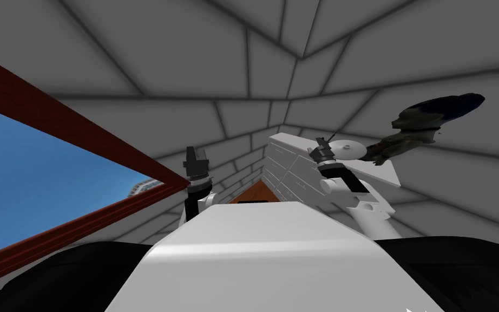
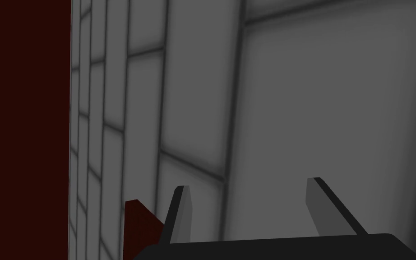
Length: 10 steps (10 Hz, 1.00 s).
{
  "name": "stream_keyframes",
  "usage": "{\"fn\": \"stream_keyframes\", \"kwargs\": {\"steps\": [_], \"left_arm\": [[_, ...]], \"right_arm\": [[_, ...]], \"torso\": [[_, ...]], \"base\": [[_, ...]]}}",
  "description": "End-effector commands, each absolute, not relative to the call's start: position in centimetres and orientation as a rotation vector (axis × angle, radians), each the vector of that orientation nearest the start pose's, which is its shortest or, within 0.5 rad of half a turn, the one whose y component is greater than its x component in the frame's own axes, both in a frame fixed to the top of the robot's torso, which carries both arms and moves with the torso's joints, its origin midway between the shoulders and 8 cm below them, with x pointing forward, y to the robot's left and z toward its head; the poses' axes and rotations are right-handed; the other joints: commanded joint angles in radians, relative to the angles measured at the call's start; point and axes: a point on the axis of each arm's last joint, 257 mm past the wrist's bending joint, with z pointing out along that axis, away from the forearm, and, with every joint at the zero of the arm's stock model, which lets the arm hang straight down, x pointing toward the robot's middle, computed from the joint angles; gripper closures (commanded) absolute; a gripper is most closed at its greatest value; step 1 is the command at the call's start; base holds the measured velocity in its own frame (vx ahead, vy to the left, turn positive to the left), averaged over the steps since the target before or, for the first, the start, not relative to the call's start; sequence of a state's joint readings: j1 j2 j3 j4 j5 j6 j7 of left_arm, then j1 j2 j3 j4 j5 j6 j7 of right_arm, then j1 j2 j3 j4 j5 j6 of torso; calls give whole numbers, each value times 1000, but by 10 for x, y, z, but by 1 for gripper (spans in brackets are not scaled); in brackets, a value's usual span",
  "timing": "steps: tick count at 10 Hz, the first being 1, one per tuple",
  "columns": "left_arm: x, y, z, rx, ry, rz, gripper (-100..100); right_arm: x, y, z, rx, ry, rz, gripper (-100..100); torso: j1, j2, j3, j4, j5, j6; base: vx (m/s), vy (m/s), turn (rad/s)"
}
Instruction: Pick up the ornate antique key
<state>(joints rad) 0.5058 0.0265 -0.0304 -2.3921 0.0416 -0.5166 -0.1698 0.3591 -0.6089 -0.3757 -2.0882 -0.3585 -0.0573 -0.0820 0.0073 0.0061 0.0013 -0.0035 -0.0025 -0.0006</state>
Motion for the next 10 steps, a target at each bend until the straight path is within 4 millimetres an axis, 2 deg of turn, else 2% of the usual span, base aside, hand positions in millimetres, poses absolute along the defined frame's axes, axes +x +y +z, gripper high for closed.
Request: {"fn": "stream_keyframes", "kwargs": {"steps": [1, 2, 3, 4, 5, 7, 8, 9, 10], "left_arm": [[317, 266, 74, -512, 558, -1226, 0], [317, 266, 74, -512, 558, -1226, 0], [317, 266, 74, -512, 558, -1226, 0], [317, 266, 74, -512, 558, -1227, 0], [317, 266, 74, -512, 558, -1226, 0], [317, 266, 74, -512, 558, -1226, 0], [317, 266, 74, -512, 558, -1226, 0], [317, 266, 74, -512, 558, -1226, 0], [317, 266, 74, -512, 558, -1226, 0]], "right_arm": [[429, -465, 4, 834, 1041, 998, -100], [432, -463, 10, 806, 1063, 987, -100], [435, -481, 7, 839, 1081, 949, -100], [437, -479, 13, 813, 1100, 939, -100], [440, -497, 10, 846, 1120, 899, -100], [443, -494, 18, 812, 1144, 884, -100], [446, -512, 17, 840, 1167, 840, -100], [448, -509, 24, 813, 1185, 828, -100], [450, -527, 20, 847, 1205, 784, -100]], "torso": [[0, 0, 0, 0, 0, 0], [0, 0, 0, 0, 0, 0], [0, 0, 0, 0, 0, 0], [0, 0, 0, 0, 0, 0], [0, 0, 0, 0, 0, 0], [-1, 0, 0, 0, 0, 0], [-2, -1, 0, 0, -1, 0], [-2, -1, 0, 0, -1, 0], [-2, -1, 0, 0, -1, 0]], "base": [[-44, 39, 88], [-39, 36, 40], [-48, 49, 97], [-42, 44, 50], [-45, 36, 88], [-26, 16, 21], [-26, 15, 89], [-28, 16, 62], [-37, 16, 125]]}}
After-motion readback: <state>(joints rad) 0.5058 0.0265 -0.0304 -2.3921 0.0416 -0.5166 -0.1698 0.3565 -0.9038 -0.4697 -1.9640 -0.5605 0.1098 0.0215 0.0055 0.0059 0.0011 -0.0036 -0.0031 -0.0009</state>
